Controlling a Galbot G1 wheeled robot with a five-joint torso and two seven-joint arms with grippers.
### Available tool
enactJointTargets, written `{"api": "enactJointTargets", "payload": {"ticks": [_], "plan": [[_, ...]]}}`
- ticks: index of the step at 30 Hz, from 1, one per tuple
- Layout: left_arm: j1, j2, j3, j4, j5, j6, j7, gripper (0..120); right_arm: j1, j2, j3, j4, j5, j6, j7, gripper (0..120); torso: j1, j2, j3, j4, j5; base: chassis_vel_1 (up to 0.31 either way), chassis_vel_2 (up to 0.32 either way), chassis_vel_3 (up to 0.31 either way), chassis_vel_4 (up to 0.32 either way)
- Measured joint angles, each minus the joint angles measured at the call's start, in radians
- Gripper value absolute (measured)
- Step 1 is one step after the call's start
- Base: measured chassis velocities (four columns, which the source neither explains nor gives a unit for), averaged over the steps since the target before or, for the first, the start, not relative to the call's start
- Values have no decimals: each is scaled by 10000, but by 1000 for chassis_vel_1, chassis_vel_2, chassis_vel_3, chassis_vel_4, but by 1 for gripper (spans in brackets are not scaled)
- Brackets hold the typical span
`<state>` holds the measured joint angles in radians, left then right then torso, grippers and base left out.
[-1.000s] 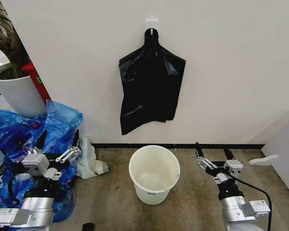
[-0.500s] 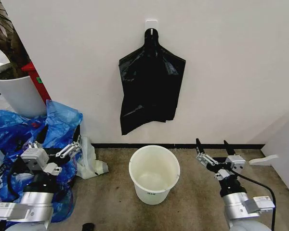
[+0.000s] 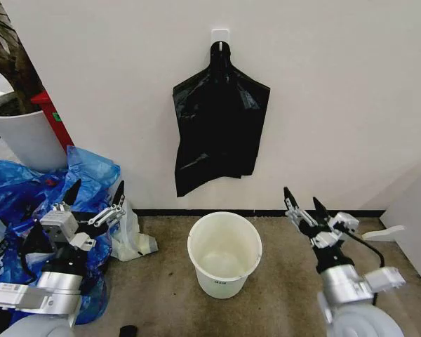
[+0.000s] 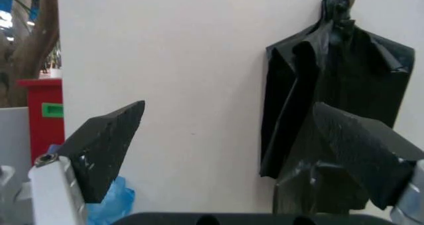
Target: Place the garbage bag over the trash bin.
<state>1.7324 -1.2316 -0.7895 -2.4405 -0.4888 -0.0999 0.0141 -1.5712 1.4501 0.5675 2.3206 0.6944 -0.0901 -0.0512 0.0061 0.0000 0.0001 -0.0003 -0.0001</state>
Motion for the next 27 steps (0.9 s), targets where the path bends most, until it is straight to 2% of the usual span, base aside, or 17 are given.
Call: {"api": "enactJointTargets", "payload": {"ticks": [3,11,14,18,23,27], "plan": [[-40,467,-118,91,-222,52,-260,100,1009,-457,-518,-818,991,41,453,100,0,-2,0,-4,-2,0,0,0,0],[13,1250,-215,170,-501,110,-512,100,3118,-949,-1800,-2259,2789,-89,648,100,1,-3,1,0,1,0,0,0,0],[-219,1596,-263,257,-661,218,-762,100,4966,-546,-2676,-2949,4415,-269,965,100,2,-2,2,3,-1,0,0,0,0],[-344,1745,-247,290,-777,308,-867,100,6063,-313,-2840,-3106,6353,-519,1688,100,1,-3,1,0,-3,0,0,0,0],[-439,1753,-220,374,-799,375,-839,100,6704,-87,-2856,-3122,7813,-623,2489,100,1,-2,0,-4,-1,0,0,0,0],[-502,1772,-202,432,-818,430,-835,100,7471,156,-3053,-3524,7926,-551,2681,100,1,-3,0,1,0,0,0,0,0]]}}
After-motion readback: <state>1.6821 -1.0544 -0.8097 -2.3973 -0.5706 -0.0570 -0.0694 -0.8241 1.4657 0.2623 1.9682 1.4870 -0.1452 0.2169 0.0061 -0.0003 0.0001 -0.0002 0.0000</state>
